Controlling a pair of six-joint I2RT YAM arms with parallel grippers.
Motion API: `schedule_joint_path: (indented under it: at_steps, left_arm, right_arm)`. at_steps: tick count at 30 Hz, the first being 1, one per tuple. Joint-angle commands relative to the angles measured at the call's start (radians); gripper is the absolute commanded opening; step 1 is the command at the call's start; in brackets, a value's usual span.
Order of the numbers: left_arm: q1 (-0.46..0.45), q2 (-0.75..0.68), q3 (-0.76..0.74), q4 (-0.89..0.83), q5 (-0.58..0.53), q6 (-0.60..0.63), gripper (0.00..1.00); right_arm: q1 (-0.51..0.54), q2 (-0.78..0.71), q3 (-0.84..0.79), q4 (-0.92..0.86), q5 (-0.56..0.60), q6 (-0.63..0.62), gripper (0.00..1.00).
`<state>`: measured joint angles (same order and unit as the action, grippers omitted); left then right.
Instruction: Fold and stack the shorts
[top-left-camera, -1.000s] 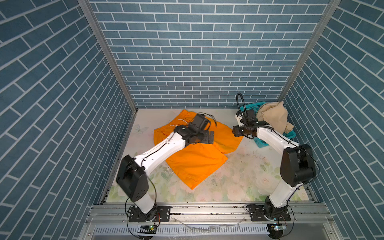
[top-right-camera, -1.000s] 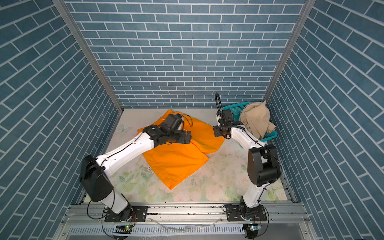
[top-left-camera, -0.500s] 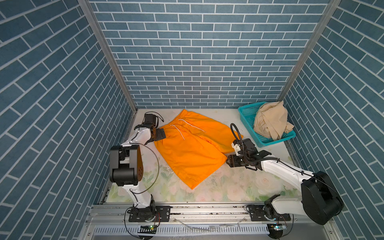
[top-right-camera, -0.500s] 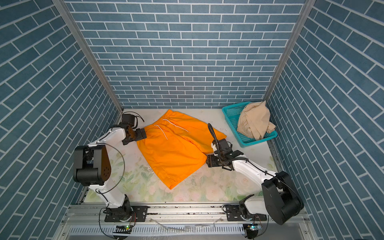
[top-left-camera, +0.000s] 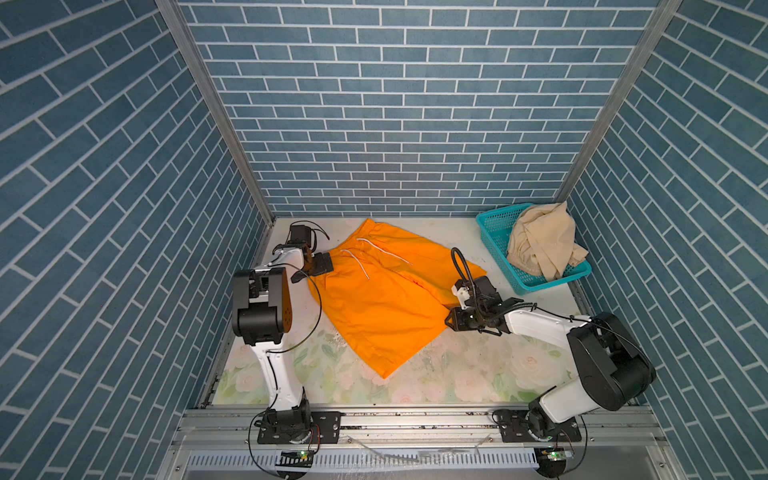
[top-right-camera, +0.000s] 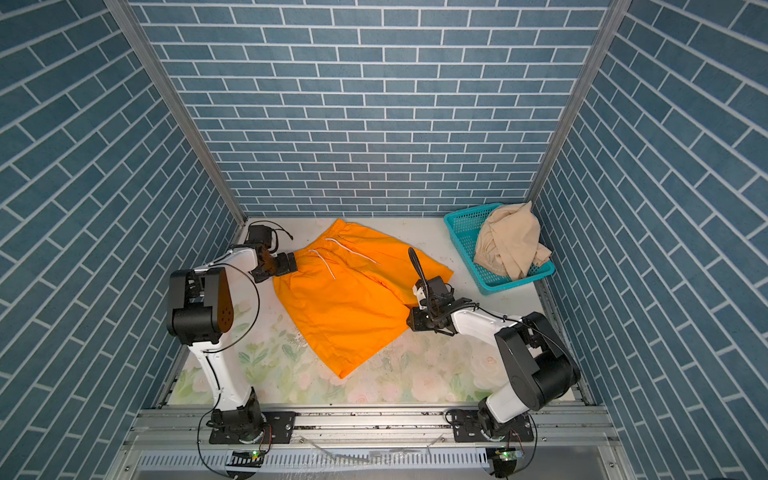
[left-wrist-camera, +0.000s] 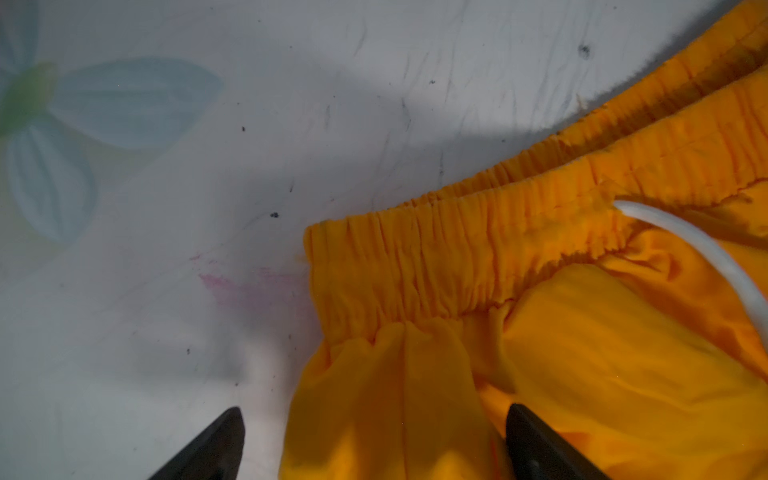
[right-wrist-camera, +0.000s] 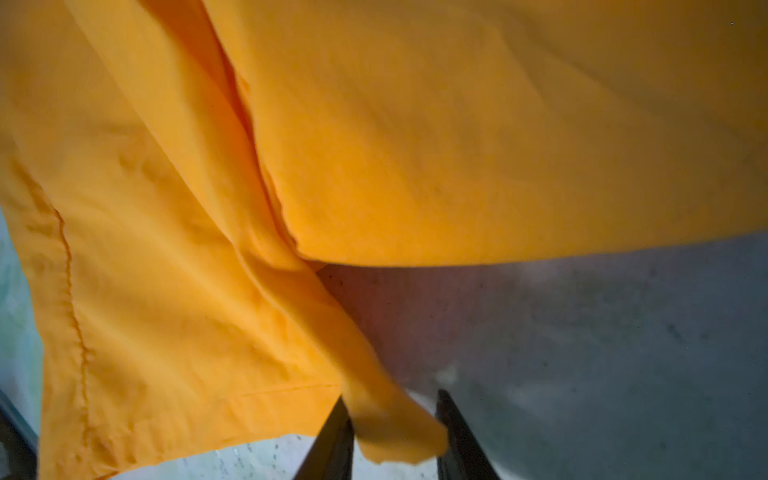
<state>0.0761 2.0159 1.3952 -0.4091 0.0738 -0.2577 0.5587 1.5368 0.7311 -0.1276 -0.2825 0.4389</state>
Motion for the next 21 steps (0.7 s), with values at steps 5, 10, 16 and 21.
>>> schedule_joint_path:
  at_steps: [5, 10, 16, 21]
  left_arm:
    - [0.044, 0.025, 0.033, -0.001, 0.09, -0.005, 0.8]
    - [0.049, 0.023, 0.0, 0.004, 0.124, -0.042, 0.15]
    - [0.1, -0.088, -0.174, 0.051, 0.159, -0.128, 0.0]
    - [0.105, -0.236, -0.331, -0.025, 0.08, -0.148, 0.0]
  right_arm:
    - [0.003, 0.061, 0.077, 0.013, 0.006, -0.007, 0.06]
    - [-0.006, 0.153, 0.184, -0.09, 0.058, -0.066, 0.0]
    - [-0.057, 0.198, 0.288, -0.186, 0.09, -0.13, 0.0]
    - [-0.089, 0.209, 0.339, -0.259, 0.088, -0.198, 0.16]
